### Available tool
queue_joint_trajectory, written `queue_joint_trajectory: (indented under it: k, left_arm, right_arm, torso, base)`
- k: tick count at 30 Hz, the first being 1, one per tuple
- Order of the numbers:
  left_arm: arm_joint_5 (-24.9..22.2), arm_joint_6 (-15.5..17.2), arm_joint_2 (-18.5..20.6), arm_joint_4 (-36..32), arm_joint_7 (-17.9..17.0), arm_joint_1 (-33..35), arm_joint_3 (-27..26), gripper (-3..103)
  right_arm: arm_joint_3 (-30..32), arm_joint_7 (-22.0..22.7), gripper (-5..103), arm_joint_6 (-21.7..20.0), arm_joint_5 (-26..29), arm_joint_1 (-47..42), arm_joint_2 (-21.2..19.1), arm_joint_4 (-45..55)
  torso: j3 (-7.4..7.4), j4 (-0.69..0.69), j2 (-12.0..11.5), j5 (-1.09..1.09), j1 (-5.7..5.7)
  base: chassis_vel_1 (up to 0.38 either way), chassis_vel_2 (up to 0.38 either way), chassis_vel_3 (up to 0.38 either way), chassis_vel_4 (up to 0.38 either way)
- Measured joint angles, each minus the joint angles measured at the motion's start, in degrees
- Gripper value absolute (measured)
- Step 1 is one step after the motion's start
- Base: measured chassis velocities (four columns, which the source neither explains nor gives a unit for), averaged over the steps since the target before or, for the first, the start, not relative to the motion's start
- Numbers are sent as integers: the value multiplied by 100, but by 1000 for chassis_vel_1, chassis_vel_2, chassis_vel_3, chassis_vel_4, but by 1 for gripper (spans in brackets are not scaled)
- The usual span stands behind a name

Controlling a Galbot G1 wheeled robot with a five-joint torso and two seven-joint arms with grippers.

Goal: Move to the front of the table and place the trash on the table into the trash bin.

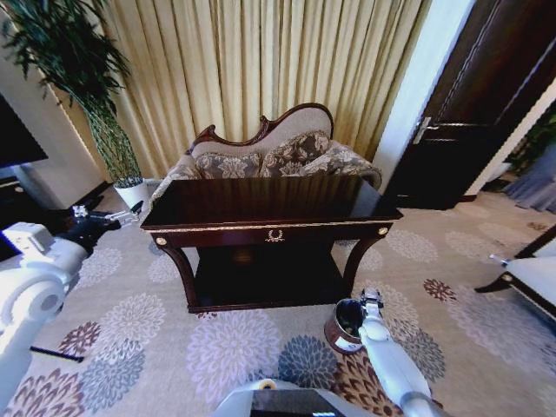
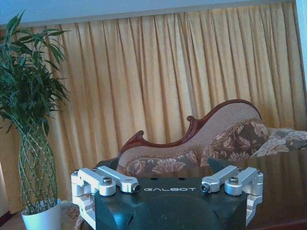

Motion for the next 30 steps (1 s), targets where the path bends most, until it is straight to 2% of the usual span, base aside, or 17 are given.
queue_joint_trajectory:
  k: [1, 3, 4, 6, 7, 9, 12, 15, 18, 20, 21, 24, 25, 30]
  left_arm:
    - [0, 0, 0, 0, 0, 0, 0, 100]
    - [10, -15, -9, -1, 1, 18, -9, 100]
    - [10, -15, -9, -1, 1, 18, -9, 100]
    - [12, -39, -8, -9, 1, 42, -39, 100]
    - [12, -39, -8, -9, 1, 42, -39, 100]
    - [12, -68, -2, -13, 1, 47, -52, 100]
    - [10, -75, -1, -18, 1, 45, -53, 100]
    - [-19, -79, -33, -67, -10, 10, -65, 100]
    - [-28, -80, -61, -94, -20, 8, -80, 100]
    - [-49, -87, -135, -191, -34, 49, -136, 100]
    - [-49, -87, -135, -191, -34, 49, -136, 100]
    - [-70, -90, -203, -323, -50, 75, -164, 100]
    - [-70, -90, -203, -323, -50, 75, -164, 100]
    - [-77, -97, -233, -365, -52, 119, -217, 100]
  right_arm:
    - [0, 0, 69, 0, 0, 0, 0, 0]
    - [14, 3, 79, -29, 3, -39, -14, 86]
    - [14, 3, 79, -29, 3, -39, -14, 86]
    - [66, 20, 90, -149, 101, -106, -19, 310]
    - [66, 20, 90, -149, 101, -106, -19, 310]
    - [147, 7, 98, -261, 152, -200, -13, 650]
    - [188, -33, 100, -324, 185, -282, -12, 921]
    - [417, -319, 100, -589, 347, -773, 25, 2420]
    - [506, -429, 100, -628, 337, -978, 49, 3003]
    - [583, -619, 100, -866, 439, -1407, -45, 4221]
    - [583, -619, 100, -866, 439, -1407, -45, 4221]
    - [565, -698, 100, -1513, 660, -1798, -185, 5723]
    - [565, -698, 100, -1513, 660, -1798, -185, 5723]
    - [451, -762, 100, -2078, 683, -2160, -327, 7036]
  torso:
    - [0, 0, 0, 0, 0]
    - [0, 0, 0, 0, 0]
    - [0, 0, 0, 0, 0]
    - [0, 0, 0, 0, 0]
    - [0, 0, 0, 0, 0]
    - [0, 1, 0, 0, 0]
    - [0, 0, 0, 1, 0]
    - [0, 1, 0, -1, 0]
    - [0, 0, 0, 2, 0]
    - [0, -1, 0, -3, 0]
    - [0, -1, 0, -3, 0]
    - [-1, 1, 0, 0, 0]
    - [-1, 1, 0, 0, 0]
    - [-1, 1, 0, -1, 0]
  base:
    - [0, 0, 0, 0]
    - [0, 0, 0, 0]
    - [0, 0, 0, 0]
    - [0, 0, 0, 0]
    - [0, 0, 0, 0]
    - [0, 0, 0, 0]
    - [0, 0, 0, 0]
    - [0, 0, 0, 0]
    - [0, 0, 0, 0]
    - [0, 0, 0, 0]
    - [0, 0, 0, 0]
    - [0, 0, 0, 0]
    - [0, 0, 0, 0]
    - [0, 0, 0, 0]
